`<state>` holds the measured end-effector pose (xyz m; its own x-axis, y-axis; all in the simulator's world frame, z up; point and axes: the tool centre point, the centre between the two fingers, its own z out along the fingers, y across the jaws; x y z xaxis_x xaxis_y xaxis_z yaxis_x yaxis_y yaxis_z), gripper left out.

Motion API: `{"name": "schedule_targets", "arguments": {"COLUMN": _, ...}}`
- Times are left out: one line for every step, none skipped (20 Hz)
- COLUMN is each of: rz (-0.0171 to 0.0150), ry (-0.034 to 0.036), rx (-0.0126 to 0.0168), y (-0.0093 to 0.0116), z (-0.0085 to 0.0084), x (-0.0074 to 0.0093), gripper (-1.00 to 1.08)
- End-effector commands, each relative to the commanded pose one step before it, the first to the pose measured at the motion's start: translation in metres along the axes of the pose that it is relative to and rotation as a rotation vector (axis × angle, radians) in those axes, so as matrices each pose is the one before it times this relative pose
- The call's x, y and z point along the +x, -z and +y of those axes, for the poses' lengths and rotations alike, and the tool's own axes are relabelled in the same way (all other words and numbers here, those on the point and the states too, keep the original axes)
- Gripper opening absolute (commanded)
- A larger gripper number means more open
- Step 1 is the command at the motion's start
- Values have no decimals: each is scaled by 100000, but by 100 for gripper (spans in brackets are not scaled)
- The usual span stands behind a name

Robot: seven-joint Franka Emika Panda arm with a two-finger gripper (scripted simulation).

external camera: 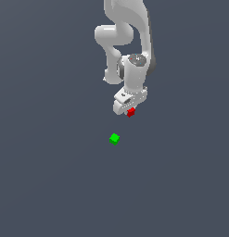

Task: Stack the red cube on top of the green cube.

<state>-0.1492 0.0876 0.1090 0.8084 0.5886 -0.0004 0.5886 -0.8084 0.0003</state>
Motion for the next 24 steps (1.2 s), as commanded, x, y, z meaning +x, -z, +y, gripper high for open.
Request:
{"name": "schedule_targets", "arguments": {"rz": 16, "ry": -54, "rx": -58, "y": -341, "z": 1247, "x": 393, "gripper": -100}}
{"name": "schedule_targets", "arguments": {"rz": -40, "ry": -9, "rx": -56, "y": -174, "z": 582, "x": 198, "gripper": -100}}
{"name": "schedule_targets", "arguments": {"rz": 0, "ry": 0, "rx": 0, "y": -180, "z": 623, "x": 211, "gripper": -100}}
{"name": "schedule_targets", "arguments": {"rz": -29, "ry": -6, "rx": -39, "y": -194, "z": 659, "x": 228, "gripper": -100}}
{"name": "schedule_targets", "arguments": {"rz": 0, "ry": 0, "rx": 0, "y": -200, "z": 695, "x": 241, "gripper": -100}}
{"name": "schedule_targets", "arguments": {"rz": 0, "ry": 0, "rx": 0, "y": -209, "z": 727, "x": 256, "gripper": -100}}
{"name": "schedule_targets", "arguments": {"rz": -31, "ry": -8, "rx": -37, "y": -221, "z": 757, "x": 272, "gripper": -100}}
{"name": "schedule_targets", "arguments": {"rz": 0, "ry": 0, "rx": 0, "y": -224, "z": 785, "x": 285, "gripper": -100}}
{"name": "schedule_targets", "arguments": {"rz": 0, "ry": 0, "rx": 0, "y": -230, "z": 811, "x": 299, "gripper": -100}}
{"name": "schedule_targets", "arguments": {"rz": 0, "ry": 0, "rx": 0, "y": -232, "z": 824, "x": 309, "gripper": -100}}
{"name": "schedule_targets", "arguments": {"rz": 0, "ry": 0, "rx": 0, "y": -217, "z": 775, "x": 296, "gripper": -100}}
{"name": "schedule_targets", "arguments": {"rz": 0, "ry": 0, "rx": 0, "y": -199, "z": 717, "x": 279, "gripper": -100}}
{"name": "schedule_targets", "arguments": {"rz": 0, "ry": 0, "rx": 0, "y": -183, "z": 662, "x": 262, "gripper": -100}}
{"name": "schedule_targets", "arguments": {"rz": 0, "ry": 0, "rx": 0, "y": -167, "z": 609, "x": 245, "gripper": -100}}
{"name": "schedule_targets", "arguments": {"rz": 15, "ry": -14, "rx": 44, "y": -159, "z": 570, "x": 223, "gripper": -100}}
{"name": "schedule_targets", "arguments": {"rz": 0, "ry": 0, "rx": 0, "y": -138, "z": 512, "x": 212, "gripper": -100}}
{"name": "schedule_targets", "arguments": {"rz": 0, "ry": 0, "rx": 0, "y": -125, "z": 466, "x": 196, "gripper": -100}}
{"name": "schedule_targets", "arguments": {"rz": 34, "ry": -7, "rx": 60, "y": -115, "z": 429, "x": 176, "gripper": -100}}
{"name": "schedule_targets", "arguments": {"rz": 0, "ry": 0, "rx": 0, "y": -100, "z": 379, "x": 166, "gripper": -100}}
{"name": "schedule_targets", "arguments": {"rz": 0, "ry": 0, "rx": 0, "y": -88, "z": 338, "x": 150, "gripper": -100}}
{"name": "schedule_targets", "arguments": {"rz": 0, "ry": 0, "rx": 0, "y": -77, "z": 298, "x": 135, "gripper": -100}}
{"name": "schedule_targets", "arguments": {"rz": 38, "ry": -4, "rx": 58, "y": -68, "z": 266, "x": 115, "gripper": -100}}
{"name": "schedule_targets", "arguments": {"rz": 0, "ry": 0, "rx": 0, "y": -57, "z": 223, "x": 104, "gripper": -100}}
{"name": "schedule_targets", "arguments": {"rz": 0, "ry": 0, "rx": 0, "y": -47, "z": 187, "x": 88, "gripper": -100}}
